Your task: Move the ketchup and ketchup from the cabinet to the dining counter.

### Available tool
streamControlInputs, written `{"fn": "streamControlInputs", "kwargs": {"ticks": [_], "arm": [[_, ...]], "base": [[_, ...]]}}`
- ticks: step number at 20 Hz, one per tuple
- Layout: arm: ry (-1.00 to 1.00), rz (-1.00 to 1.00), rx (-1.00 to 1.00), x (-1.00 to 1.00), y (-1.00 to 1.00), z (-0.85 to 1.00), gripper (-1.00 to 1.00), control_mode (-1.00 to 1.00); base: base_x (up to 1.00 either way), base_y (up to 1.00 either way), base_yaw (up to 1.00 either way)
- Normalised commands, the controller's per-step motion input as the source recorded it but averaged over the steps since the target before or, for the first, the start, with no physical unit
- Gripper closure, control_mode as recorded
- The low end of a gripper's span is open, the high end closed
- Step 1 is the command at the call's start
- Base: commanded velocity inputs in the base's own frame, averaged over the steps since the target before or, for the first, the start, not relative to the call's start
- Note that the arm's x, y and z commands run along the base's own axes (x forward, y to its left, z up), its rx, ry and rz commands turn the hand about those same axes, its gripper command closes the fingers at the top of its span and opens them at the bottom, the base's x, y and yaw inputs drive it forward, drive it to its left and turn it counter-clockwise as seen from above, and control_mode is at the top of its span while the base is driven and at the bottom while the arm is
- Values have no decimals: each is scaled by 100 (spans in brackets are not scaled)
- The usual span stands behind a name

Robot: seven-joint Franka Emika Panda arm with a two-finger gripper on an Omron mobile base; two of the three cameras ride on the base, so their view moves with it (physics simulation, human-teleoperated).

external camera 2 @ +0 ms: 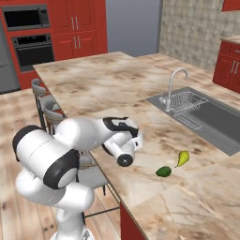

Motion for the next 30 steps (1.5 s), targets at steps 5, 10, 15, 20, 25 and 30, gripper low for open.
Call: {"fn": "streamControlInputs", "kwargs": {"ticks": [5, 10, 15, 20, 25, 30], "arm": [[0, -10, 0, -4, 7, -18, 100, -100], [0, -4, 0, 0, 0, -10, 100, -100], [0, 0, 0, 0, 0, 0, 100, -100], [0, 0, 0, 0, 0, 0, 100, -100], [0, 0, 0, 0, 0, 0, -100, -100], [0, 0, 0, 0, 0, 0, -100, -100]], "base": [[0, 0, 0], [0, 0, 0], [0, 0, 0], [0, 0, 0], [0, 0, 0], [0, 0, 0]]}}
